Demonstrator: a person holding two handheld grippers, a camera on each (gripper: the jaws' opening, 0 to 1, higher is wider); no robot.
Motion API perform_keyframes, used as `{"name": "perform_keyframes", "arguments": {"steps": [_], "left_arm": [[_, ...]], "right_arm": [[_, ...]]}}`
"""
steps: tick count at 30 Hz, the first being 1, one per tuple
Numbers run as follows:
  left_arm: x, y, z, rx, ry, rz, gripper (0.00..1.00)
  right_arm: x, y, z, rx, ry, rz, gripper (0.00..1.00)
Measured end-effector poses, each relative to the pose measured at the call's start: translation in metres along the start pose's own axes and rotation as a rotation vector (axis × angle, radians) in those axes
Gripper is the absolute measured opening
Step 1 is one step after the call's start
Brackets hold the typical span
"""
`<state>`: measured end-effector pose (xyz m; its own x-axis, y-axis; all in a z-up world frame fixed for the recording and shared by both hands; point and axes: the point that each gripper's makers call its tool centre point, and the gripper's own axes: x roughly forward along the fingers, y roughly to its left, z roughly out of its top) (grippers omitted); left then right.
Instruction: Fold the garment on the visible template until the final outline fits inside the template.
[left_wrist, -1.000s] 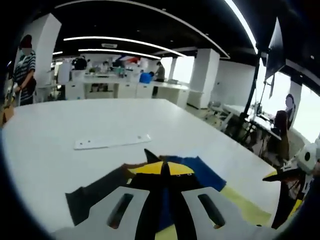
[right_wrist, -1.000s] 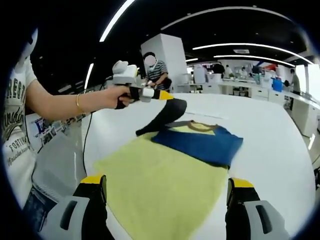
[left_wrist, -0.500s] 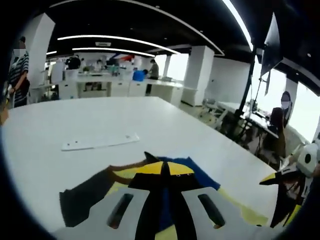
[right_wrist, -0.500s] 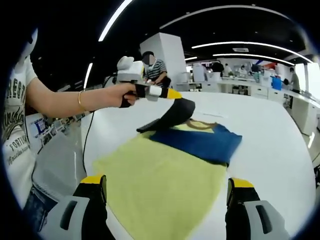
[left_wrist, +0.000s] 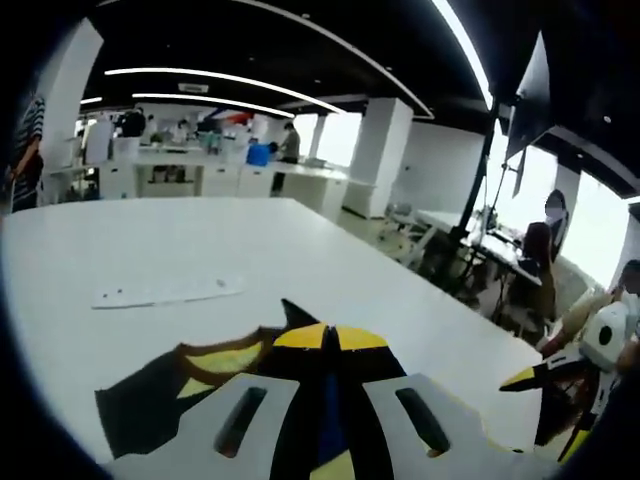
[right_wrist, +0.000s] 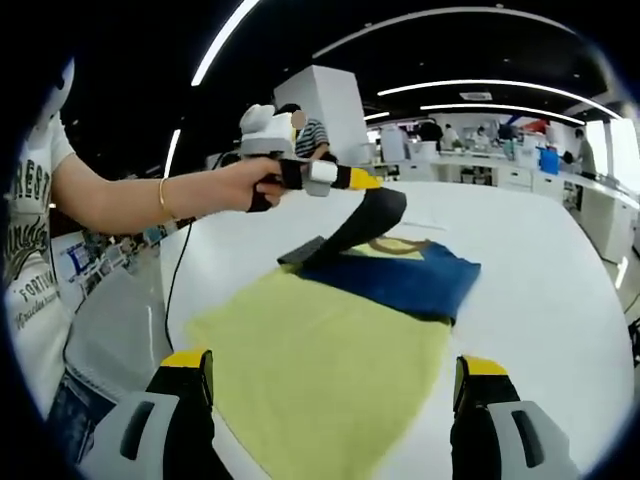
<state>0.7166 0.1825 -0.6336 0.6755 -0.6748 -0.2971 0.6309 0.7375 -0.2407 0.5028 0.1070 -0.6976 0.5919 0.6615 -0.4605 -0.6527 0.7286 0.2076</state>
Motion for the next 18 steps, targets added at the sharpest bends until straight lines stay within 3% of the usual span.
{"name": "perform_keyframes", "arguments": {"steps": [9, 18], "left_arm": [[0.017, -0.021, -0.003, 0.007, 0.005, -0.041, 0.0], [0.04, -0.04, -0.03, 0.055, 0.078, -0.08, 0.0]], "right_arm": [[-0.001, -0.002, -0.002, 0.02, -0.009, 0.0, 0.99], [-0.001, -0.006, -0.005, 0.033, -0.01, -0.007, 0.99]]}}
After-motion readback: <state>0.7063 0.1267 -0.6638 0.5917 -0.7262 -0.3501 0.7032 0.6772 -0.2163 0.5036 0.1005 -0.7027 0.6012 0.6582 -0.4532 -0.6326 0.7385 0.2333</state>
